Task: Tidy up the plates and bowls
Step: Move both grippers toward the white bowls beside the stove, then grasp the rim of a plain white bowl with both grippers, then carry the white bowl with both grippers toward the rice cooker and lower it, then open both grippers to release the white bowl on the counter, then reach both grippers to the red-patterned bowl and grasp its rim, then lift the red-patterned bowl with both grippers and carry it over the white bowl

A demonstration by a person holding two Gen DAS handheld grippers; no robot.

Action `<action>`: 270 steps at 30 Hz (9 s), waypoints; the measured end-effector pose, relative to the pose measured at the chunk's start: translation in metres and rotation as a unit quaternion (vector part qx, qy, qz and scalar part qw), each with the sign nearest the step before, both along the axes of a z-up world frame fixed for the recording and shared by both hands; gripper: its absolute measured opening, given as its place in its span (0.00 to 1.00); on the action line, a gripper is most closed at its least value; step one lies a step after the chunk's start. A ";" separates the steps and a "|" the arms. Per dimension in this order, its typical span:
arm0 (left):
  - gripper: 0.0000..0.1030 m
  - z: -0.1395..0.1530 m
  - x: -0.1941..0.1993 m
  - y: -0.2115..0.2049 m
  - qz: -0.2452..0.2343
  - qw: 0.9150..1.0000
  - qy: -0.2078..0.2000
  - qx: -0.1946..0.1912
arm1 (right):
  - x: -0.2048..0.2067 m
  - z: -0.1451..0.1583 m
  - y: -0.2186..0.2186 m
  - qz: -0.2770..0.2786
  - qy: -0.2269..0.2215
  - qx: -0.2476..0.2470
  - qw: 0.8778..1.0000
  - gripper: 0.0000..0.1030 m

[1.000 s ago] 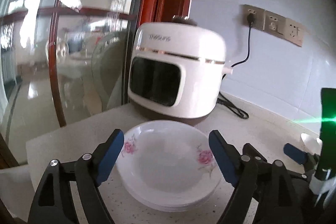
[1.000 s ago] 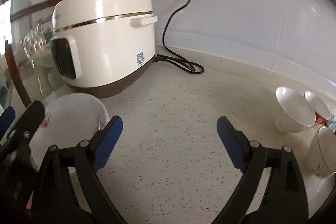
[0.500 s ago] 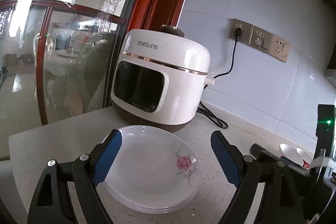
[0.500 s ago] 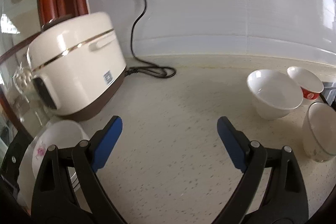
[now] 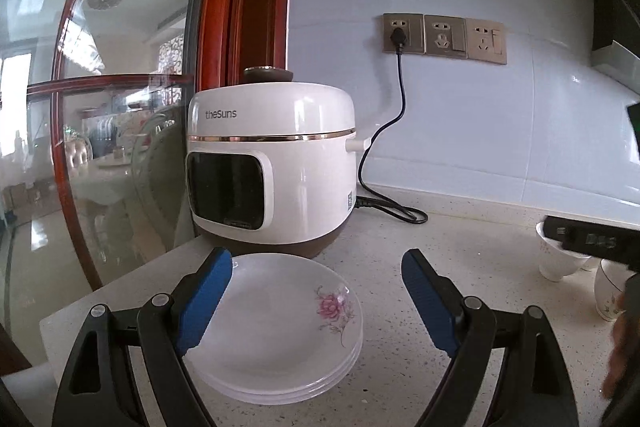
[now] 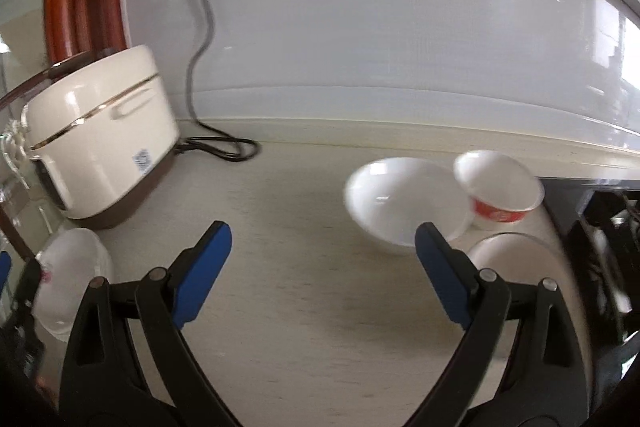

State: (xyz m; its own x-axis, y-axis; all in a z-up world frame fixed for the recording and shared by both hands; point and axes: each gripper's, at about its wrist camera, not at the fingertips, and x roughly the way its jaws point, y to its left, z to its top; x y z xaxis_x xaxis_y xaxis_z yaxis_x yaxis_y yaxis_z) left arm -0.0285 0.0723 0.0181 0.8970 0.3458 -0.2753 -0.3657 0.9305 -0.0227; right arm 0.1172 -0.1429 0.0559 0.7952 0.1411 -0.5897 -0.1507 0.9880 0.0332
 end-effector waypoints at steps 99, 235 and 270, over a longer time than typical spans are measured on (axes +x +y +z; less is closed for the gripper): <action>0.17 -0.024 0.241 -0.120 -0.297 0.899 0.253 -0.199 | 0.098 -0.042 -0.045 0.066 0.185 0.087 0.977 0.32; 0.58 -0.030 0.246 -0.193 -0.447 0.798 0.208 -0.346 | 0.123 -0.044 -0.206 -0.075 0.200 0.132 0.968 0.30; 0.17 -0.039 0.248 -0.186 -0.360 0.862 0.245 -0.258 | 0.112 -0.033 -0.157 0.006 0.167 0.066 0.984 0.17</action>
State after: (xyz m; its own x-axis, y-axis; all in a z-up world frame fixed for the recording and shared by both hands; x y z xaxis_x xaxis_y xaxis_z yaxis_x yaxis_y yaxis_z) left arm 0.2195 -0.1136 -0.0209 0.5604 -0.5344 -0.6328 0.2202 0.8326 -0.5082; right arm 0.2288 -0.3000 0.0232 0.5583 0.2420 -0.7936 -0.1218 0.9701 0.2101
